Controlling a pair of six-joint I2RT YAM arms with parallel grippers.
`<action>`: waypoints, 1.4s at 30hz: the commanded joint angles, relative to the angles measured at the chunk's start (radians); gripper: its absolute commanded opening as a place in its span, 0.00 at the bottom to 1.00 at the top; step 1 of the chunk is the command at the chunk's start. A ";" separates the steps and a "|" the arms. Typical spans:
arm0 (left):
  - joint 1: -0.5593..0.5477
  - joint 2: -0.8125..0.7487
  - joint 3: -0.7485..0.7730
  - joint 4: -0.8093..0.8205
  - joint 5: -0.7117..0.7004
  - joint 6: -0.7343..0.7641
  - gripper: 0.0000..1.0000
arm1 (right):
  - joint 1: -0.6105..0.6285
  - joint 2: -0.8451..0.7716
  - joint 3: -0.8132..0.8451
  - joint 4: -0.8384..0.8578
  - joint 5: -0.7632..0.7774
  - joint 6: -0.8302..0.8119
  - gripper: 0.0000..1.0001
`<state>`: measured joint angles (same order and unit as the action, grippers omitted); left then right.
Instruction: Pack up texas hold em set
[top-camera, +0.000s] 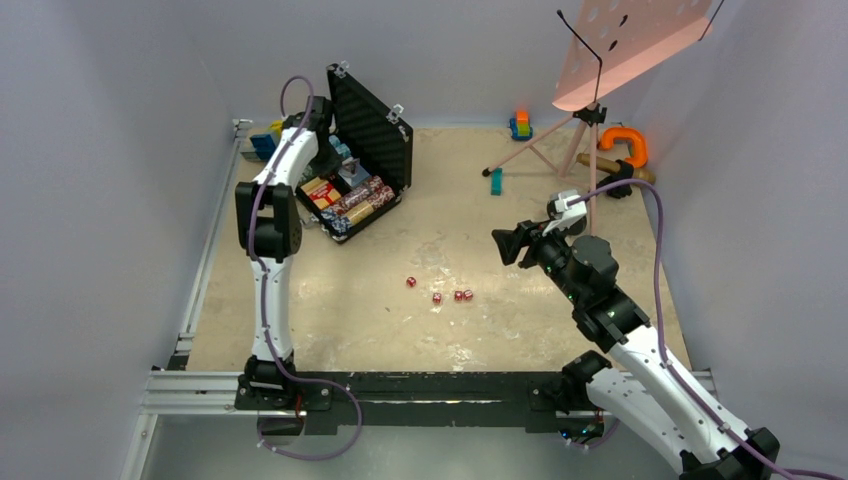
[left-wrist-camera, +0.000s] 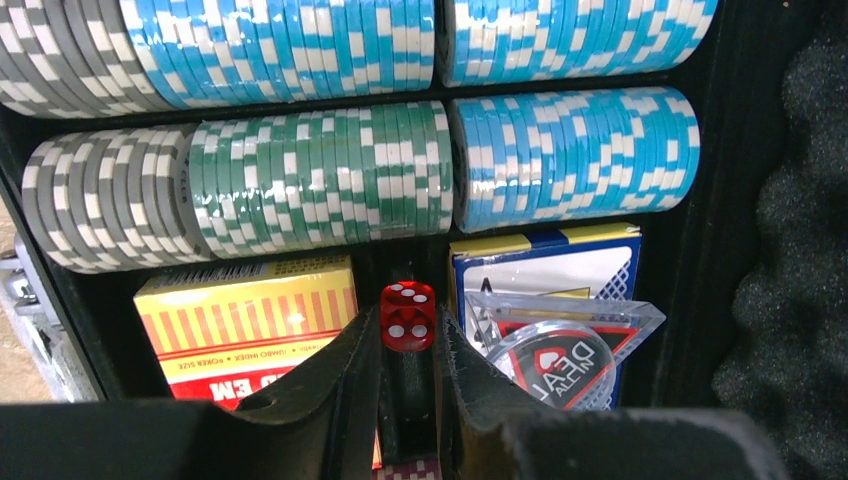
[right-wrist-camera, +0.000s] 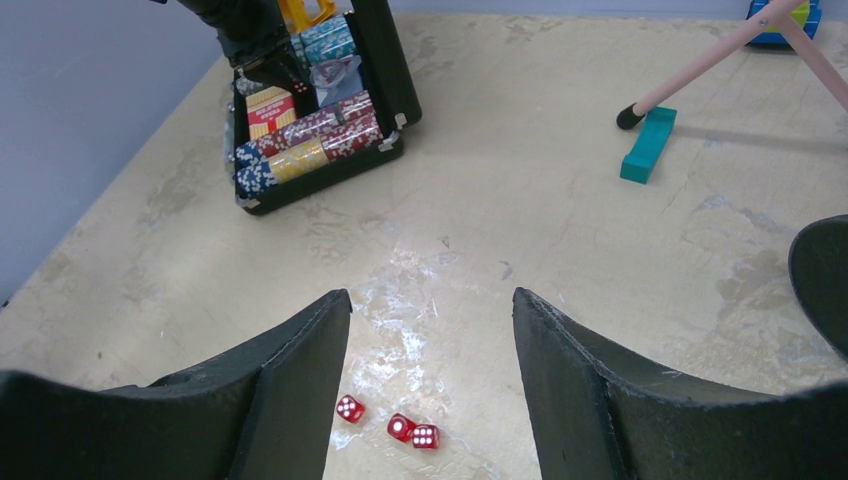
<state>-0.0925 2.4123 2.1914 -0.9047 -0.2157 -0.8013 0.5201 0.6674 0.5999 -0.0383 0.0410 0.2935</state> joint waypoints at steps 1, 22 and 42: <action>0.019 0.009 -0.003 0.031 -0.009 -0.007 0.00 | -0.003 0.003 -0.001 0.032 0.021 -0.015 0.65; 0.022 0.009 -0.018 0.033 -0.010 -0.042 0.41 | -0.002 0.011 -0.001 0.032 0.022 -0.017 0.65; 0.022 -0.064 -0.118 0.089 -0.053 -0.070 0.25 | -0.002 0.016 -0.003 0.032 0.023 -0.017 0.65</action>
<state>-0.0853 2.3829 2.0972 -0.8070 -0.2253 -0.8555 0.5201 0.6815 0.5995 -0.0368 0.0433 0.2932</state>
